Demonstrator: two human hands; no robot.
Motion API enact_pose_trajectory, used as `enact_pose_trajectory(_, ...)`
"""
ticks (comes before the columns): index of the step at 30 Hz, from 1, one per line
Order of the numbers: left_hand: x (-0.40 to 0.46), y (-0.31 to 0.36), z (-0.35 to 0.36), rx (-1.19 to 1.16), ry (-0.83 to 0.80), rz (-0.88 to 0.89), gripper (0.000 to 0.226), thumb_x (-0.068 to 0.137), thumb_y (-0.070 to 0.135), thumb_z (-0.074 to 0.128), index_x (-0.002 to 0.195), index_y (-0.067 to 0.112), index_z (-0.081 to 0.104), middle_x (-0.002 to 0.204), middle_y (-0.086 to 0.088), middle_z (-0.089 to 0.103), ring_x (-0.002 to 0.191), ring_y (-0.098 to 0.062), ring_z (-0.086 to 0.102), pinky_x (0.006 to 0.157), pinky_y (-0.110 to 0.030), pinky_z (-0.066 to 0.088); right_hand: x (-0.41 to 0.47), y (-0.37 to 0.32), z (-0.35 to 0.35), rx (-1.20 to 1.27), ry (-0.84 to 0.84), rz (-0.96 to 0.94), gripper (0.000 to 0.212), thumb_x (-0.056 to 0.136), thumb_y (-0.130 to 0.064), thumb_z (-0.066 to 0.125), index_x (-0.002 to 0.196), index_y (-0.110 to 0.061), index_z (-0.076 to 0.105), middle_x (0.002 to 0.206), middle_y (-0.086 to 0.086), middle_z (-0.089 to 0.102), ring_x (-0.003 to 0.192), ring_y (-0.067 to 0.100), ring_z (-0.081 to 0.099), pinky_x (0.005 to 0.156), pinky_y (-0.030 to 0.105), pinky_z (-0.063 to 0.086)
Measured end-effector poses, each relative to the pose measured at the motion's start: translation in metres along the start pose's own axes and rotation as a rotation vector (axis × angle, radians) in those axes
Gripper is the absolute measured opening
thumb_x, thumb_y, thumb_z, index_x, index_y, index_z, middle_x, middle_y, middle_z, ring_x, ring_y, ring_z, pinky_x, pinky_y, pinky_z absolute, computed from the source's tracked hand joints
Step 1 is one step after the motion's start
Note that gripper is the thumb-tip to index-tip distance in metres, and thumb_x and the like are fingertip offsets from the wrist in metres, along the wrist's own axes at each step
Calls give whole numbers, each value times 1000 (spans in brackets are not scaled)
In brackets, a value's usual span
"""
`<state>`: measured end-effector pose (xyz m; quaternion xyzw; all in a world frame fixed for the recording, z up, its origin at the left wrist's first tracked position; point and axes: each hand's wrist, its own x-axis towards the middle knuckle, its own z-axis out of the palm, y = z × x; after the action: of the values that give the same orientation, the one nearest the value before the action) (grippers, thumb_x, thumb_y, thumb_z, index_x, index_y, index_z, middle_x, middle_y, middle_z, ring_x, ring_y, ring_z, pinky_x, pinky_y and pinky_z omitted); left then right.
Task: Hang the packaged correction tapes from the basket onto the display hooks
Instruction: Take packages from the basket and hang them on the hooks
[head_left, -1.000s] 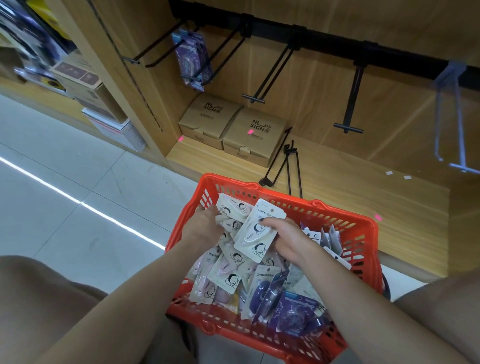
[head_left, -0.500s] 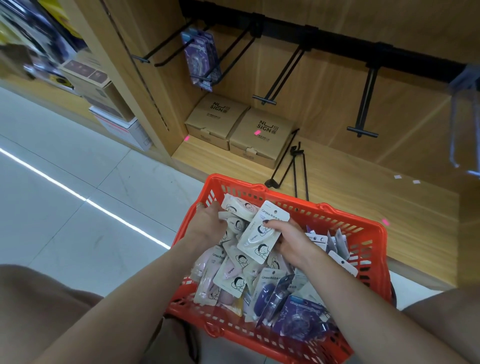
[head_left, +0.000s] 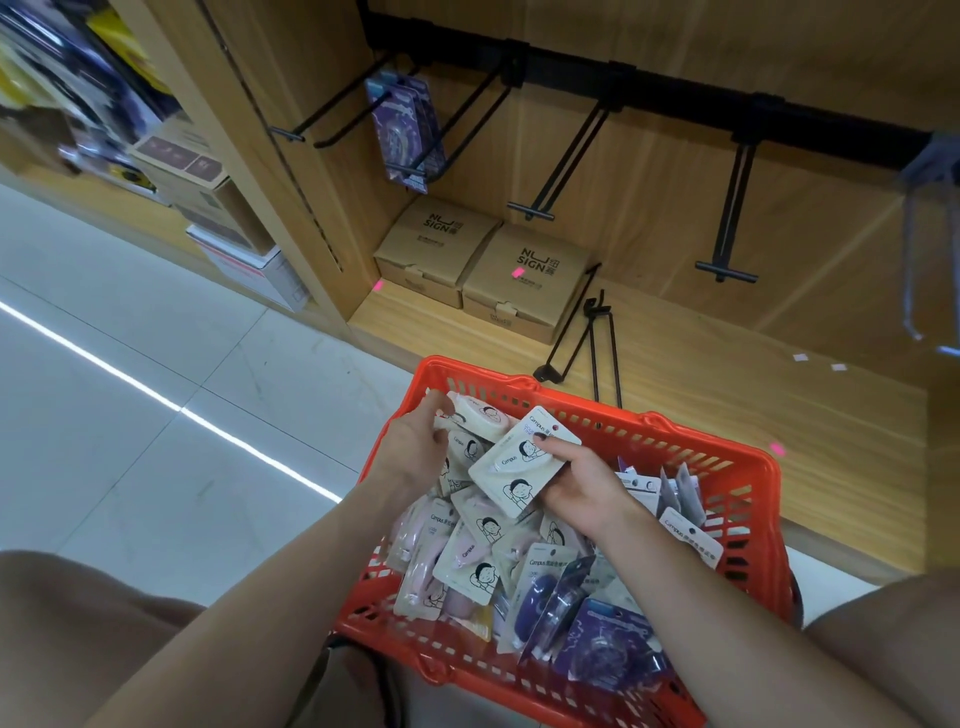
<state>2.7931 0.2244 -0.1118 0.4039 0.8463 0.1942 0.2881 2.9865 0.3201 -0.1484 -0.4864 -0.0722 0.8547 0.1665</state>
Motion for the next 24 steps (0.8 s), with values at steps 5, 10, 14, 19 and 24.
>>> enact_pose_trajectory(5, -2, 2, -6, -3, -43, -62, 27, 103, 4, 45, 98, 25, 60, 95, -5, 64, 55, -12, 51, 52, -24, 39, -10, -2, 1, -38, -2, 8, 36, 92, 8, 64, 128, 3, 65, 119, 24, 75, 106, 34, 76, 104, 54, 53)
enact_pose_trajectory(10, -12, 10, -20, -21, 3, -76, 25, 102, 5, 43, 107, 15, 65, 87, -10, 67, 56, -23, 56, 55, -34, 51, -27, -5, -11, -97, -49, 4, 51, 82, 6, 67, 132, 1, 62, 125, 22, 73, 113, 36, 73, 103, 59, 52)
enact_pose_trajectory(14, -17, 24, -42, -107, 67, -62, 20, 106, 12, 44, 104, 15, 64, 89, -8, 69, 53, -18, 50, 47, -24, 42, -44, -14, -13, -176, -158, 9, 49, 84, 6, 65, 132, 0, 60, 129, 23, 71, 116, 37, 72, 92, 56, 56)
enact_pose_trajectory(19, -24, 49, -72, -209, 1, 18, 28, 112, 21, 38, 115, 15, 65, 113, -8, 71, 101, -25, 66, 87, -35, 56, -63, -21, -1, -290, -267, 10, 41, 85, 5, 63, 126, 0, 63, 130, 23, 71, 117, 36, 72, 78, 47, 64)
enact_pose_trajectory(24, -40, 72, -92, -210, -140, 64, 66, 94, 74, 48, 109, 9, 56, 108, -11, 71, 101, -34, 68, 87, -51, 57, -74, -31, 13, -368, -327, -30, 44, 89, 3, 61, 133, -1, 61, 133, 23, 69, 124, 36, 68, 97, 52, 55)
